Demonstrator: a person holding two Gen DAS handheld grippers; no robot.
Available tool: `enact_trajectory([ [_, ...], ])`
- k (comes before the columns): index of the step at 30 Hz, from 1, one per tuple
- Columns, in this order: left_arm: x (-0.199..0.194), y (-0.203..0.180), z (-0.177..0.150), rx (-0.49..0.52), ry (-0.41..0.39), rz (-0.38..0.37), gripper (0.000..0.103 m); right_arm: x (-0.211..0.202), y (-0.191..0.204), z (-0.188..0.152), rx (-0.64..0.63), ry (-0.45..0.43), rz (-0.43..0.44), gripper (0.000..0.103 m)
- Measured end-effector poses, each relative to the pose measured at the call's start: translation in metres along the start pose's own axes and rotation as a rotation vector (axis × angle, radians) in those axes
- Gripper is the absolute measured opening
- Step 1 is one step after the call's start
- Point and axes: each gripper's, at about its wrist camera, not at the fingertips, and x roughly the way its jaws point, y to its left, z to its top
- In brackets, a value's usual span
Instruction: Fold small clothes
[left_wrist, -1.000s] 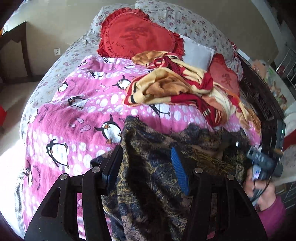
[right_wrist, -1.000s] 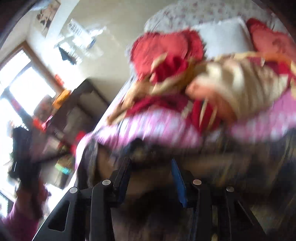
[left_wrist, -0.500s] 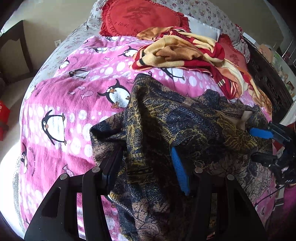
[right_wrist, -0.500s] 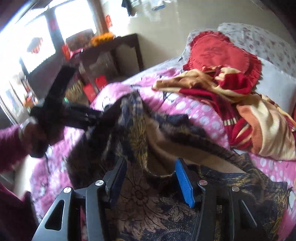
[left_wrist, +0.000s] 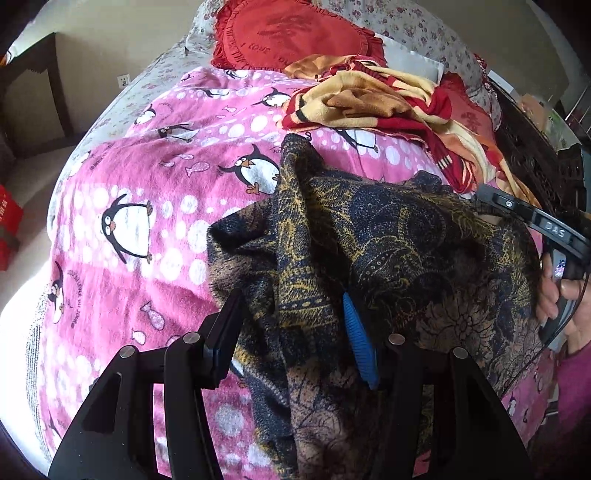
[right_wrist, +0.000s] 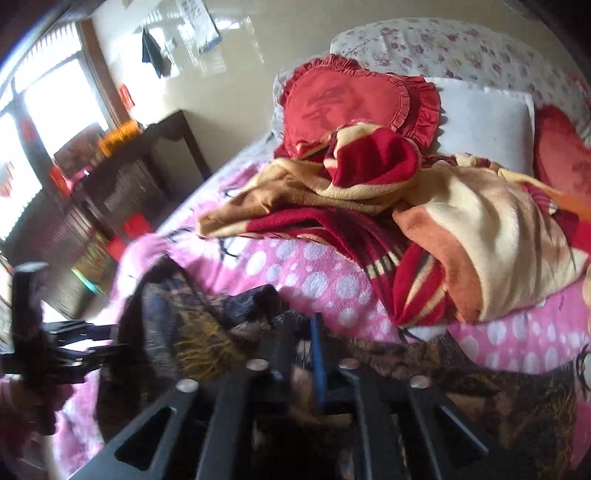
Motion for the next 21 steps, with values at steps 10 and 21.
enact_trajectory([
  [10,-0.015,0.0,-0.034,0.006,0.02,-0.026,0.054,-0.039,-0.007,-0.04,-0.284,0.108,-0.131,0.052],
  [21,-0.009,-0.005,-0.046,-0.022,0.054,-0.04,0.054,-0.025,-0.023,-0.027,-0.208,0.048,-0.242,0.004],
])
